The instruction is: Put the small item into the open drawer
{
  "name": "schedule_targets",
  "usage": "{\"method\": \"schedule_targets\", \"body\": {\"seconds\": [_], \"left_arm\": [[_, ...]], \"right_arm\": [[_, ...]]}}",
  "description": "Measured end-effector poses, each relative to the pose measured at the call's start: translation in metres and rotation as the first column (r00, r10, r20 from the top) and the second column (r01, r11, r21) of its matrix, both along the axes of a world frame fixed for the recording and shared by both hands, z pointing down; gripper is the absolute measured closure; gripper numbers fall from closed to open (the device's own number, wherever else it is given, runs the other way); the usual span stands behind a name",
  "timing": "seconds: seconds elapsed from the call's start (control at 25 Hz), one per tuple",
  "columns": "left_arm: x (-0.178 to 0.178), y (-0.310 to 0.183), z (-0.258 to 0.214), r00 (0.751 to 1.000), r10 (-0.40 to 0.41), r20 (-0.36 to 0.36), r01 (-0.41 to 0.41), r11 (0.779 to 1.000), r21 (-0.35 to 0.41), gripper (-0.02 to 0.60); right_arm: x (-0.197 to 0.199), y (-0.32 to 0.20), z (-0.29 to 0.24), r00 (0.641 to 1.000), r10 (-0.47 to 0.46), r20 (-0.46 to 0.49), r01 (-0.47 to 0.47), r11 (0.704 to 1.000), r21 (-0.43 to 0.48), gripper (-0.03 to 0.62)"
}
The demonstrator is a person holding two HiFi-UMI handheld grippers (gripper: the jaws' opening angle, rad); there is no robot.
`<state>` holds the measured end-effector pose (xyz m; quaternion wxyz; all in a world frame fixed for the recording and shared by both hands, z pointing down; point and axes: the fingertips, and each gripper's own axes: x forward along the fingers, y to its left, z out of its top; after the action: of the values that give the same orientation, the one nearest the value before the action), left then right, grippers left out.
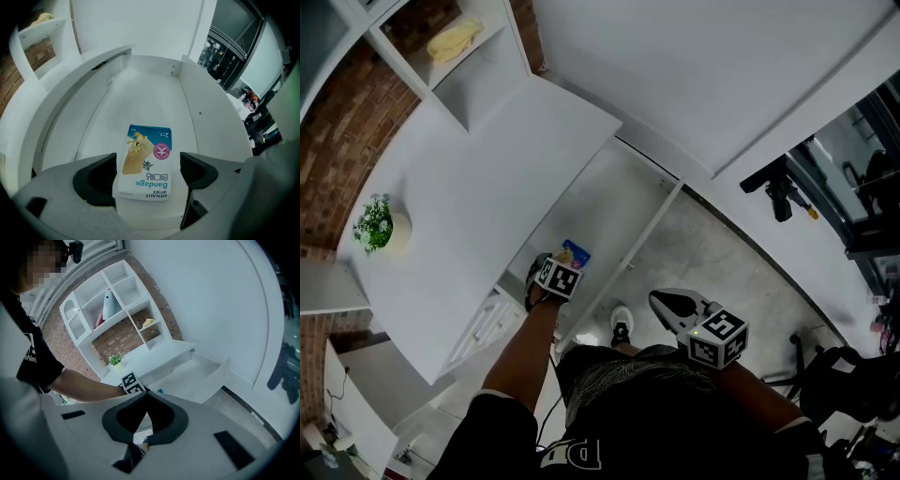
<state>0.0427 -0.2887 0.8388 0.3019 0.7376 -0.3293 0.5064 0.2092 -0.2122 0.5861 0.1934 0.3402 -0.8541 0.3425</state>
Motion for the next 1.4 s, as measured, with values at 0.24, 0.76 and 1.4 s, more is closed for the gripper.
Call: {"method": "schedule_targets", "body": {"seconds": [0.24,0.76,1.4], "left_arm": [[-0.002,0.004,-0.035,0.998,-0.046,-0.034,0.047,0.998,0.039,0.178],[0.0,0.025,-0.167,0.952,-0.181,-0.246,0.232,0.952,0.198,0.466],[-0.002,0.101,-0.29,0.883,-0.174,-0.435,0.337,0.881,0.332,0.565]], "right_arm": [[-0.007,0.0,-0.019,0.999,-0.017,0.044,0.014,0.998,0.058,0.589],[-0.028,0.006,-0.056,0.988,-0.082,0.128,0.061,0.985,0.161,0.589],[-0.056,0.034,-0.081,0.971,-0.179,0.16,0.136,0.96,0.246,0.589]]}}
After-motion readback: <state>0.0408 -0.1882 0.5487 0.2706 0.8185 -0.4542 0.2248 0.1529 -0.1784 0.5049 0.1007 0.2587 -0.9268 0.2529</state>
